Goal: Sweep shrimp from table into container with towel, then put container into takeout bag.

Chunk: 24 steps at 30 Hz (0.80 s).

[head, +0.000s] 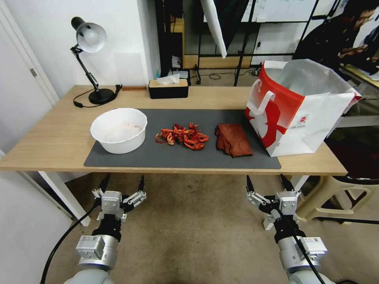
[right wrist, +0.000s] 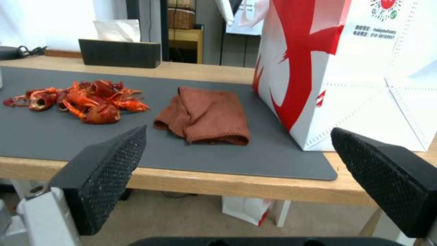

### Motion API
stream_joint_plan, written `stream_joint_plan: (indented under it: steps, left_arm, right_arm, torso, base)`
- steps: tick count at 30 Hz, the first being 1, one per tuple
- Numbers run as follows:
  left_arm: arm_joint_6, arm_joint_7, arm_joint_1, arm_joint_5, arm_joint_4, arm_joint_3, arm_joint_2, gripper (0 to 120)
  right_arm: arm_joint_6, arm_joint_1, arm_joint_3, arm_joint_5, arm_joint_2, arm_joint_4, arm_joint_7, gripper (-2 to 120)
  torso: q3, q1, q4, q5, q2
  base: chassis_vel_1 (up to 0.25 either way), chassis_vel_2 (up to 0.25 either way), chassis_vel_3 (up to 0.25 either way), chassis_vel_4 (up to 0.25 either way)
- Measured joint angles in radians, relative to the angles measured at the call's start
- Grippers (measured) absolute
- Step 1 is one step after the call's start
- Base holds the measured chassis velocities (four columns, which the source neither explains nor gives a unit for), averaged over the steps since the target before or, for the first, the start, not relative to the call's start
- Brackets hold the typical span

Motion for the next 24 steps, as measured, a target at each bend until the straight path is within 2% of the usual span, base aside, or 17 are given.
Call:
stream_joint_plan:
  steps: [16,19,20,22,24]
  left_arm:
    - [0.009,-0.004,-0.004,-0.013,0.000,0.000,0.010,100]
    - [0.092,-0.041,-0.045,-0.120,-0.017,-0.002,0.087,100]
    - [0.092,-0.041,-0.045,-0.120,-0.017,-0.002,0.087,100]
    - [0.134,-0.060,-0.067,-0.176,-0.026,-0.003,0.137,100]
    - [0.136,-0.061,-0.069,-0.180,-0.026,-0.003,0.141,100]
  right_arm:
    - [-0.012,0.001,-0.001,0.000,0.000,0.002,-0.001,100]
    - [-0.116,0.009,-0.016,-0.003,-0.004,0.024,-0.020,100]
    - [-0.116,0.009,-0.016,-0.003,-0.004,0.024,-0.020,100]
    - [-0.175,0.014,-0.025,-0.005,-0.006,0.037,-0.031,100]
    - [-0.179,0.014,-0.024,-0.005,-0.005,0.038,-0.032,100]
  torso:
    - [0.000,0.000,0.0002,-0.0001,0.000]
    - [0.000,0.000,0.0000,-0.0003,0.000]
    - [0.000,0.000,0.0000,-0.0003,0.000]
    - [0.000,0.000,-0.0004,0.0003,0.000]
    - [0.000,0.000,-0.0005,0.0003,0.000]
  base:
    - [0.000,0.000,0.000,0.000]
    - [0.000,0.000,0.000,0.000]
    - [0.000,0.000,0.000,0.000]
    - [0.000,0.000,0.000,0.000]
    - [0.000,0.000,0.000,0.000]
